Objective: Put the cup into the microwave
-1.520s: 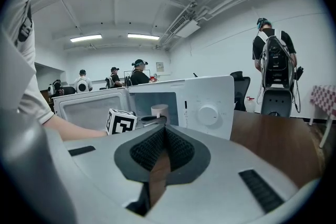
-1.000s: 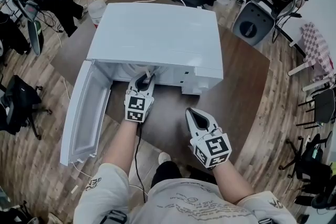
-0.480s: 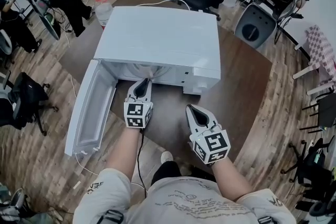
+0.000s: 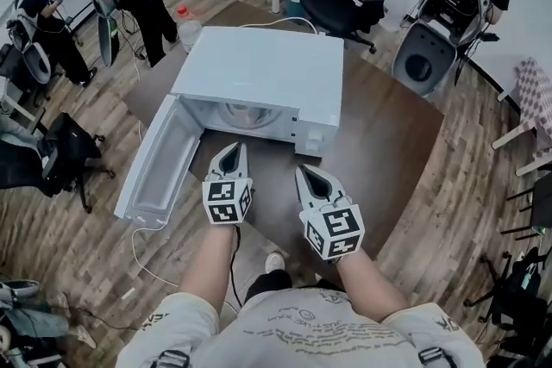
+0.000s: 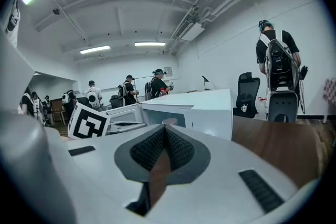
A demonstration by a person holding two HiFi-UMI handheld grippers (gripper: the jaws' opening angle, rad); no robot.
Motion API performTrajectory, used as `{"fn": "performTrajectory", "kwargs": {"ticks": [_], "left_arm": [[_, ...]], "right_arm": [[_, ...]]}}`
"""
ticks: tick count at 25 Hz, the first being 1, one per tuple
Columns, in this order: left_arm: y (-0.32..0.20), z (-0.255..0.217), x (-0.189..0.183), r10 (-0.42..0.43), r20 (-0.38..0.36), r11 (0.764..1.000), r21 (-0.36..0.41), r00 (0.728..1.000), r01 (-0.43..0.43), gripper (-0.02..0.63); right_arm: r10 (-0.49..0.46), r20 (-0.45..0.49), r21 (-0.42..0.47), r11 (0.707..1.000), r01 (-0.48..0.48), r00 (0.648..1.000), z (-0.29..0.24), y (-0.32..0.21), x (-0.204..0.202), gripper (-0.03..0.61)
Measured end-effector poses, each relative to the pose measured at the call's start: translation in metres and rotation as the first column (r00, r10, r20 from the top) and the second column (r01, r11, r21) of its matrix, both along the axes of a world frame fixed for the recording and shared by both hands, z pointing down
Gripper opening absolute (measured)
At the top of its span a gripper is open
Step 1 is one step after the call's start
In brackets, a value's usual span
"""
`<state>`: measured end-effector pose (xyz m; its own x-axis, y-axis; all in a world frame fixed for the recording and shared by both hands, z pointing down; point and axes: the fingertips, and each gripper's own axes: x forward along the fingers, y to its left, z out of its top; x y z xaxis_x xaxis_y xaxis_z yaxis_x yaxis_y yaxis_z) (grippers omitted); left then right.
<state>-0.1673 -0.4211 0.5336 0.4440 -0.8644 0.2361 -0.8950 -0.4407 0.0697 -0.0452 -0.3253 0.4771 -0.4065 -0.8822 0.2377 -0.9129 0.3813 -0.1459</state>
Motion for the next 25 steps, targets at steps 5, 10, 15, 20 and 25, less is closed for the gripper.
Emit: {"fn": "performTrajectory", "kwargs": {"ticks": [5, 10, 15, 20, 25], "left_arm": [[0.053, -0.047, 0.026, -0.032, 0.015, 0.999, 0.029, 0.999, 0.032, 0.014], [0.112, -0.079, 0.05, -0.089, 0.004, 0.996, 0.033, 0.996, 0.088, 0.014], [0.151, -0.095, 0.065, -0.121, 0.003, 0.992, 0.045, 0.993, 0.121, 0.014], [0.164, -0.099, 0.081, -0.143, -0.012, 0.988, 0.059, 0.99, 0.144, 0.014], [0.176, -0.102, 0.101, -0.153, -0.023, 0.986, 0.071, 0.988, 0.154, 0.014]], "right_arm": [[-0.046, 0.013, 0.053, 0.998, 0.045, 0.999, -0.026, 0.016, 0.01, 0.012], [-0.08, 0.028, 0.09, 0.993, 0.077, 0.996, -0.045, 0.036, 0.022, 0.012], [-0.108, 0.031, 0.094, 0.99, 0.104, 0.994, -0.049, 0.055, 0.035, 0.012], [-0.123, 0.019, 0.108, 0.987, 0.12, 0.992, -0.054, 0.066, 0.05, 0.012], [-0.133, 0.008, 0.115, 0.985, 0.131, 0.991, -0.057, 0.074, 0.069, 0.012]]}}
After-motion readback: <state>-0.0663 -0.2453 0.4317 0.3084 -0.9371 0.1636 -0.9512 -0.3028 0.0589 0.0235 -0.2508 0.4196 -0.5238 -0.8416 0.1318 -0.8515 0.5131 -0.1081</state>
